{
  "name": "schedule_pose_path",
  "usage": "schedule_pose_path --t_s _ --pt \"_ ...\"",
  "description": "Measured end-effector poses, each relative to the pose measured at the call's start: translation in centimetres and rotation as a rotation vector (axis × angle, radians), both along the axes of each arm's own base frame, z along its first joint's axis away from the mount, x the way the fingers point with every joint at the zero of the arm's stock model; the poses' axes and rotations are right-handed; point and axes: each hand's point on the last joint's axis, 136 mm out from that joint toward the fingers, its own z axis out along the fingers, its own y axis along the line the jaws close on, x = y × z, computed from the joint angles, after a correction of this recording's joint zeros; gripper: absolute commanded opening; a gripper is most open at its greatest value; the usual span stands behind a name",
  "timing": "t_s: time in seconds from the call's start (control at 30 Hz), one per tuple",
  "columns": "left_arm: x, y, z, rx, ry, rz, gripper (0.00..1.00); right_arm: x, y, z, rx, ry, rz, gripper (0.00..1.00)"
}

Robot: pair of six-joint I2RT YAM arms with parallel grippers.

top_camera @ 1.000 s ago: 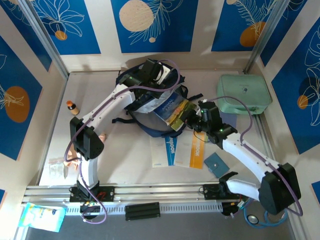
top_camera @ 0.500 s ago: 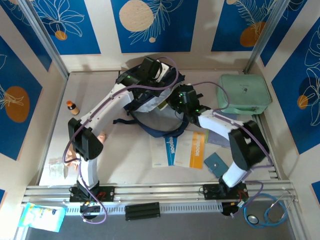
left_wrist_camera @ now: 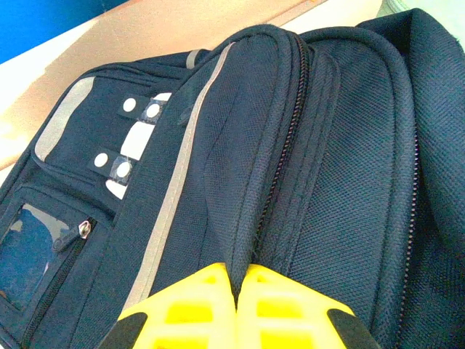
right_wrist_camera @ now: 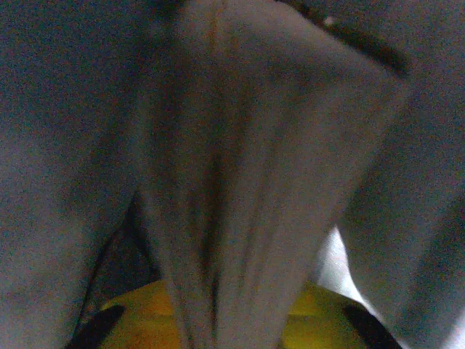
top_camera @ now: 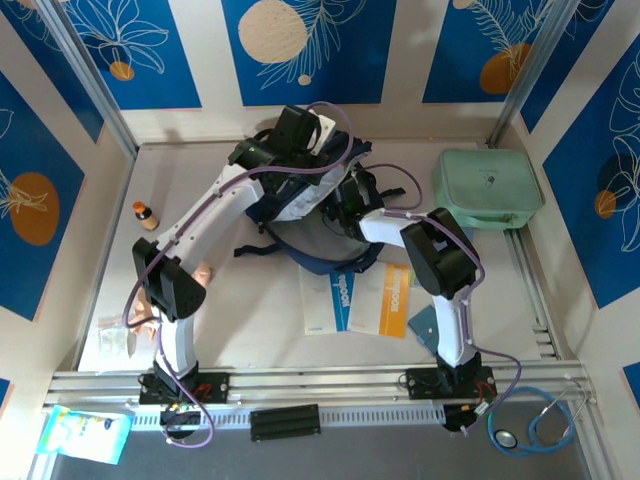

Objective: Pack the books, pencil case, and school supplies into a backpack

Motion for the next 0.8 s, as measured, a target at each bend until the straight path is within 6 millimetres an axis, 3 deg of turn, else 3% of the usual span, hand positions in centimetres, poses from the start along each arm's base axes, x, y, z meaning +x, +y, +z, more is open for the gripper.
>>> schedule_pose_path --t_s 0.07,0.17,0.3,0.47,0.57,0.8 --pt "0.2 0.2 0.0 -0.002 0.000 0.005 0.00 0.0 0.2 0.0 0.005 0.003 0.009 0.50" --pt "0.5 0.5 0.1 -0.013 0.001 0.015 0.00 -0.9 0.1 0.1 0.011 0.002 0.021 0.63" --pt "1.0 1.0 0.1 -0.043 0.015 0.028 0.00 -3.9 -1.1 1.0 -0.004 0.003 0.023 0.68" --pt "1.8 1.8 0.0 -0.073 0.020 0.050 0.00 -7.9 -1.5 5.9 0.030 -0.070 0.042 0.68" --pt "2.2 2.4 -0.9 -0.070 0.028 0.066 0.00 -10.3 -2.3 7.7 0.038 -0.083 0.058 0.69" --pt "0.5 6.6 -5.7 0.027 0.065 0.100 0.00 -15.8 -7.6 6.0 -0.132 -0.005 0.022 0.76"
